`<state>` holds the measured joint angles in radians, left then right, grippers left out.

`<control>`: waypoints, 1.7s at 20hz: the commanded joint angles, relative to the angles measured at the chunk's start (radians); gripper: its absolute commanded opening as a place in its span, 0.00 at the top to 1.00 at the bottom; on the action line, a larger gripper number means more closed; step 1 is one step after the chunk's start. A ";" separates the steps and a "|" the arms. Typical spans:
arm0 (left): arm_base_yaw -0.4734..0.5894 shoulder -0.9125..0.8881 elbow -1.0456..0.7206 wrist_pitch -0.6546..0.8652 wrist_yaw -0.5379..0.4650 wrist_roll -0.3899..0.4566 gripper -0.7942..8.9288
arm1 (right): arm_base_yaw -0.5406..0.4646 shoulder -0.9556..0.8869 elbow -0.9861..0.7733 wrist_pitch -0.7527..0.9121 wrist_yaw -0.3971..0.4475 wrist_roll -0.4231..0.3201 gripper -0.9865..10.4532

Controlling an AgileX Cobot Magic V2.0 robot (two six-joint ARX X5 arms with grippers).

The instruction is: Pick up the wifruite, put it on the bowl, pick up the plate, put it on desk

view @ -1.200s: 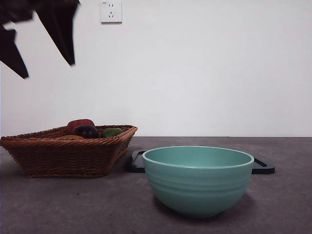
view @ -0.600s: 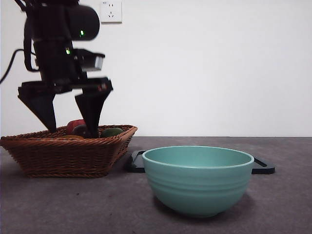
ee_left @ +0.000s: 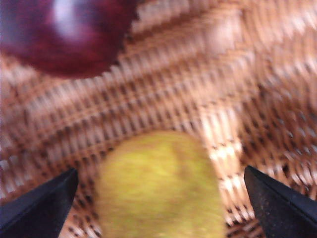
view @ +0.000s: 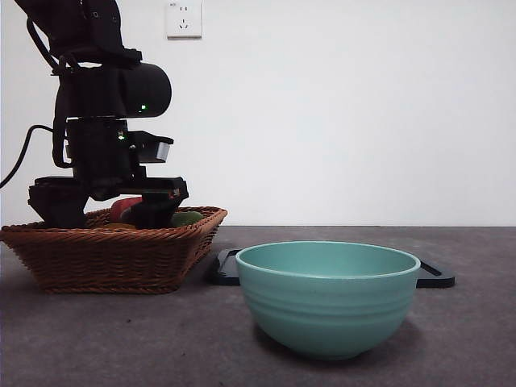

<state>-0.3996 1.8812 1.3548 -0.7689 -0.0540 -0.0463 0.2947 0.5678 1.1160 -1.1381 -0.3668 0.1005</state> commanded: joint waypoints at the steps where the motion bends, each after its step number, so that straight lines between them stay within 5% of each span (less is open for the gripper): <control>1: -0.001 0.015 0.026 0.005 -0.002 -0.027 0.32 | 0.005 0.003 0.019 0.006 -0.003 -0.007 0.43; 5: 0.000 0.015 0.026 -0.009 -0.002 -0.042 0.61 | 0.005 0.003 0.019 0.007 -0.002 -0.007 0.43; 8: 0.000 0.015 0.033 -0.026 -0.002 -0.045 0.67 | 0.005 0.003 0.019 0.007 -0.002 -0.008 0.43; 20: -0.032 -0.082 0.311 -0.401 0.101 -0.133 0.67 | 0.005 0.003 0.019 0.007 -0.003 -0.008 0.43; 34: -0.435 -0.291 0.273 -0.495 0.102 -0.358 0.66 | 0.005 0.003 0.019 0.007 -0.002 -0.007 0.43</control>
<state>-0.8261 1.5753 1.6146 -1.2690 0.0494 -0.3634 0.2947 0.5678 1.1160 -1.1385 -0.3668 0.1005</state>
